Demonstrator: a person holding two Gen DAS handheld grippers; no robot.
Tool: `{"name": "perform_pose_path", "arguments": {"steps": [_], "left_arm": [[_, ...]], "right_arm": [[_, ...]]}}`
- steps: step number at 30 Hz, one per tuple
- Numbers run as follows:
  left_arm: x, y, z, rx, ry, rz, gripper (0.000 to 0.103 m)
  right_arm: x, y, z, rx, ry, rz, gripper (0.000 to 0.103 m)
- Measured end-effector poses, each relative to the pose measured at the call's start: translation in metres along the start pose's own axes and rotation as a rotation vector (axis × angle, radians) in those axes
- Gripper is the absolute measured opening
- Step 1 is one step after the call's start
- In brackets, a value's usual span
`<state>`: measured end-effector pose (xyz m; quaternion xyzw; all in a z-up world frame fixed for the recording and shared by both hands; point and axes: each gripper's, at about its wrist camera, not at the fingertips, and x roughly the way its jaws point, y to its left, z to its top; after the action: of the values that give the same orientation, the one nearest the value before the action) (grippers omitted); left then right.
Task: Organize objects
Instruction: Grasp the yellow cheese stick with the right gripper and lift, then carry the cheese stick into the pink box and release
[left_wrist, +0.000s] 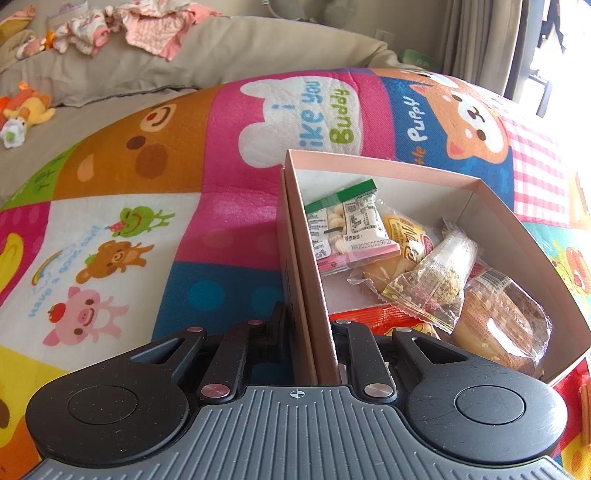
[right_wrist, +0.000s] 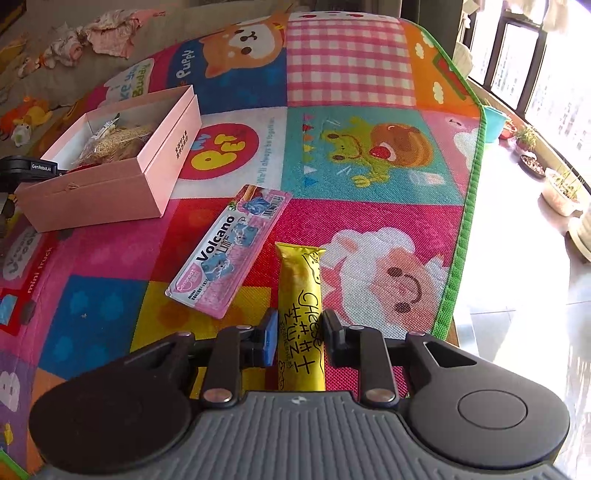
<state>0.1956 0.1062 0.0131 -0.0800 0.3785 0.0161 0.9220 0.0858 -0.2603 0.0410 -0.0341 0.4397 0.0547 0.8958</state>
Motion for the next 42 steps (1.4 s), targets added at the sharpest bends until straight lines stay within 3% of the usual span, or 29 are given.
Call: {"name": "perform_pose_path", "arguments": {"steps": [4, 11, 19, 23, 31, 37, 42], "left_arm": [[0.0, -0.001, 0.0, 0.01, -0.001, 0.01, 0.016], [0.001, -0.004, 0.0, 0.021, -0.004, 0.018, 0.016], [0.001, -0.004, 0.0, 0.02, -0.004, 0.017, 0.016], [0.0, -0.004, -0.001, 0.017, -0.002, 0.013, 0.016], [0.0, -0.001, 0.0, 0.008, 0.0, 0.002, 0.016], [0.0, 0.0, -0.001, 0.005, 0.001, -0.003, 0.016], [0.0, 0.0, -0.001, 0.005, 0.001, -0.002, 0.016]], "right_arm": [[-0.012, 0.005, -0.008, 0.028, 0.006, 0.023, 0.025], [-0.027, 0.058, -0.03, -0.015, 0.026, 0.228, 0.025], [-0.048, 0.125, -0.011, -0.114, -0.067, 0.364, 0.025], [-0.051, 0.144, 0.007, -0.174, -0.112, 0.342, 0.025], [-0.04, 0.168, 0.079, -0.231, -0.21, 0.252, 0.024], [-0.014, 0.189, 0.119, -0.264, -0.207, 0.186, 0.024], [0.003, 0.195, 0.131, -0.268, -0.183, 0.155, 0.024]]}}
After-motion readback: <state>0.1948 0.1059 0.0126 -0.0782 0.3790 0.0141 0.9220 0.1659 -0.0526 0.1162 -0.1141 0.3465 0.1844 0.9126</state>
